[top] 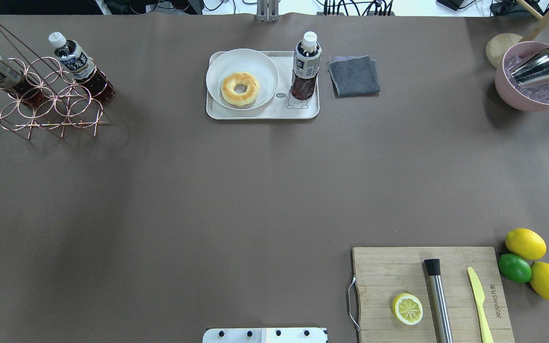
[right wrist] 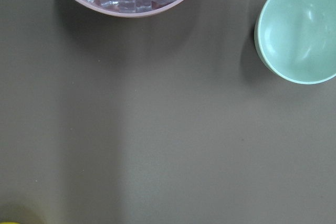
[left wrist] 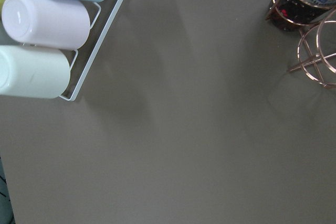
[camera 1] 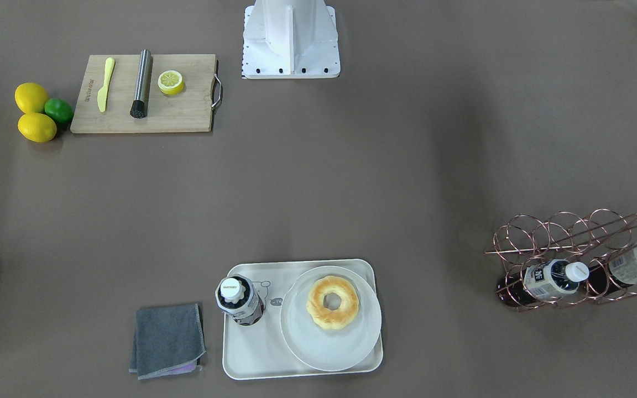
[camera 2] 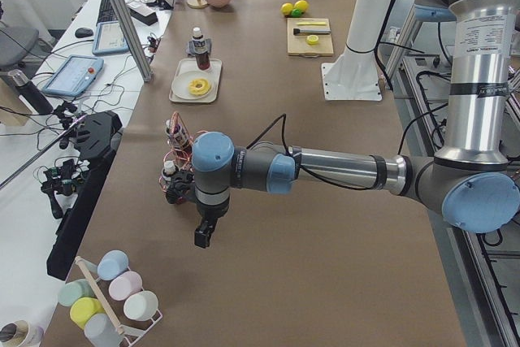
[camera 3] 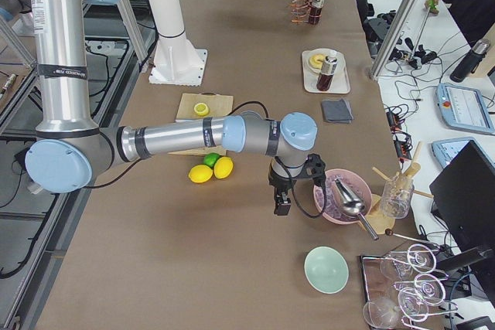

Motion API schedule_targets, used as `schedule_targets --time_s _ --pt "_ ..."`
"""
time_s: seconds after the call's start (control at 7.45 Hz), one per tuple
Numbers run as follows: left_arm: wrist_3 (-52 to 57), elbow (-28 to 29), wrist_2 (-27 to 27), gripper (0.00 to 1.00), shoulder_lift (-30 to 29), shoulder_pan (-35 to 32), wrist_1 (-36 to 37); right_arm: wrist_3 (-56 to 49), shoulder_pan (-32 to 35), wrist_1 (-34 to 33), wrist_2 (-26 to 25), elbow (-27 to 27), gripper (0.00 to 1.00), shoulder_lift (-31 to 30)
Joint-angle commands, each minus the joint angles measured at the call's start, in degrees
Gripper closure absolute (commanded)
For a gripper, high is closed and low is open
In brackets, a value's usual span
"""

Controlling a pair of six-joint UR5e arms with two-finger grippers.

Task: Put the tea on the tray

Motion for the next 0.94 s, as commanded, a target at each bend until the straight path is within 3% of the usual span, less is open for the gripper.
schedule_targets --time_s 0.0,0.81 --pt "0.00 -0.25 0.04 0.02 1.60 -1.05 -0.03 -0.54 0.71 0.46 0.10 -1.05 0.00 -0.12" --pt "0.00 -0.07 0.05 0.02 1.60 -1.05 -0.12 -0.54 0.88 0.55 0.62 -0.96 0.00 0.06"
